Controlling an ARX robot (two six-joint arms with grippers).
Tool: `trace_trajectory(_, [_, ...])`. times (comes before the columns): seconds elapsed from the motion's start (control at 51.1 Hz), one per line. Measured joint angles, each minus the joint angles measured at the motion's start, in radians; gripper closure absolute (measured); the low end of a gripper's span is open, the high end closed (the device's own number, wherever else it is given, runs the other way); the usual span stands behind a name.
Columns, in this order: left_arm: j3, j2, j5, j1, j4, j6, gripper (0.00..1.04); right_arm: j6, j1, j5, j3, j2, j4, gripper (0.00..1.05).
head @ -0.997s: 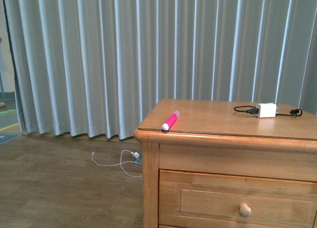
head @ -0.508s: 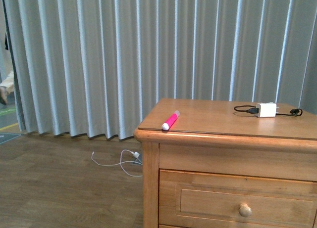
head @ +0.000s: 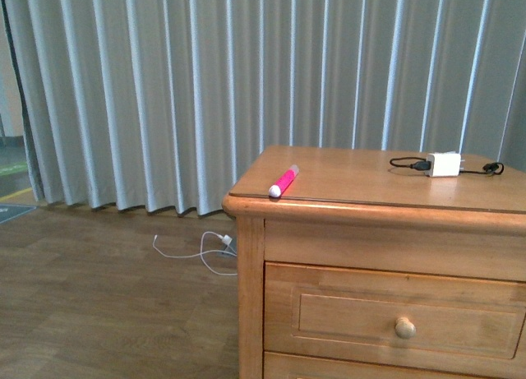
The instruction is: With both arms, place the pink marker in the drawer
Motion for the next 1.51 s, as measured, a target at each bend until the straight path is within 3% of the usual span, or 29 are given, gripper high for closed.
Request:
trace_trajectory(0.137, [0.0,0.0,0.0,0.0,0.0,0.0,0.06,0.064,0.052,0.006,0.069,0.282,0.122,0.09])
trace_trajectory(0.313, [0.0,0.0,0.0,0.0,0.0,0.0,0.06,0.09,0.146,0.074,0.285,0.916,0.385,0.09])
trace_trajectory(0.587, [0.0,0.0,0.0,0.0,0.0,0.0,0.06,0.15,0.174,0.08,0.607,1.451,0.42,0.09])
trace_trajectory(0.997, [0.0,0.0,0.0,0.0,0.0,0.0,0.06,0.159,0.189,0.165,0.958,1.865,0.402,0.09])
trace_trajectory(1.505, [0.0,0.0,0.0,0.0,0.0,0.0,0.06,0.143,0.174,0.22,1.118,2.068,0.423,0.09])
